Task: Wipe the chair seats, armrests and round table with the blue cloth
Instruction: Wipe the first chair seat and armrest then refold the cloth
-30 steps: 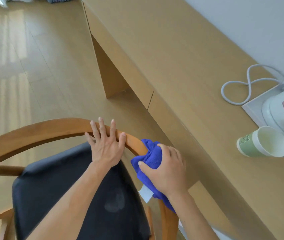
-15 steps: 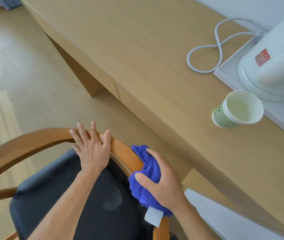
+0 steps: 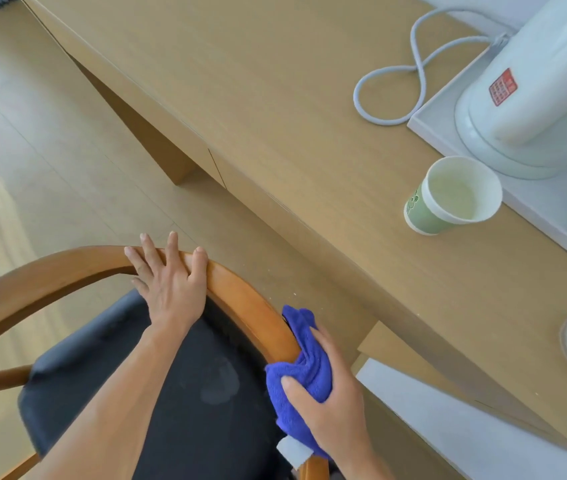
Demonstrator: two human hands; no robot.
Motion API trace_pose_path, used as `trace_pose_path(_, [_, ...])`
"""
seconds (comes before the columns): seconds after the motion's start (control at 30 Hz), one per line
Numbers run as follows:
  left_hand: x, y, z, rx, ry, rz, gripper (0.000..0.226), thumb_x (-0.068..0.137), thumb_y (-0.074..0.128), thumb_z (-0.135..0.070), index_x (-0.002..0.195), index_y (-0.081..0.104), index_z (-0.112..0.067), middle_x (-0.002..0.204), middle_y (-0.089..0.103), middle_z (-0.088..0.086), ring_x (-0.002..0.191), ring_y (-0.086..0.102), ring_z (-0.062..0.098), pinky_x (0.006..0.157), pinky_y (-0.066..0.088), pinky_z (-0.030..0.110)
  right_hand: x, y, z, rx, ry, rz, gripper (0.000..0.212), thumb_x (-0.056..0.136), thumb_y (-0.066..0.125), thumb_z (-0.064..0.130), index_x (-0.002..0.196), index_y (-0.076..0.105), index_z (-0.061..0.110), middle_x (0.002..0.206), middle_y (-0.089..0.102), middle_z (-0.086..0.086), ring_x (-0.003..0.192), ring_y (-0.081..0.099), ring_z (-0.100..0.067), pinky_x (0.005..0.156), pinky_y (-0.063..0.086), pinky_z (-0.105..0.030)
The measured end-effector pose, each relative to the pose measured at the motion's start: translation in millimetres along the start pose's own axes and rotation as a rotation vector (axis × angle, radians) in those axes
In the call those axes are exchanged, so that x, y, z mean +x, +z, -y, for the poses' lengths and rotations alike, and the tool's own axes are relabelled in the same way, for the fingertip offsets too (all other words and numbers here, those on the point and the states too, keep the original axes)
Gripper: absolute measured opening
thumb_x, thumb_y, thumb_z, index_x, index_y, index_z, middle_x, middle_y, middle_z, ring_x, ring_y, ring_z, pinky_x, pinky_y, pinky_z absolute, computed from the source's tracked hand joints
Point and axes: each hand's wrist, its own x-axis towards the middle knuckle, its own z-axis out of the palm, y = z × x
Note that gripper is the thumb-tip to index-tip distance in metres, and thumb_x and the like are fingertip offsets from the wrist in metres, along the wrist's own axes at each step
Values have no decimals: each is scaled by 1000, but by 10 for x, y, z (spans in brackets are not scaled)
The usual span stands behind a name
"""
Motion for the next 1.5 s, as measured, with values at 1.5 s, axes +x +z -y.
trace_pose_path(1.5, [-1788, 629, -10, 441, 610, -66, 73, 98, 20, -53, 153, -6, -12, 159, -15, 18, 145, -13, 41, 119, 3, 52, -2306, 885, -843, -436, 160, -575, 84, 70, 82, 19, 142, 40, 5, 151, 35, -15, 137, 35, -30, 110, 35, -33])
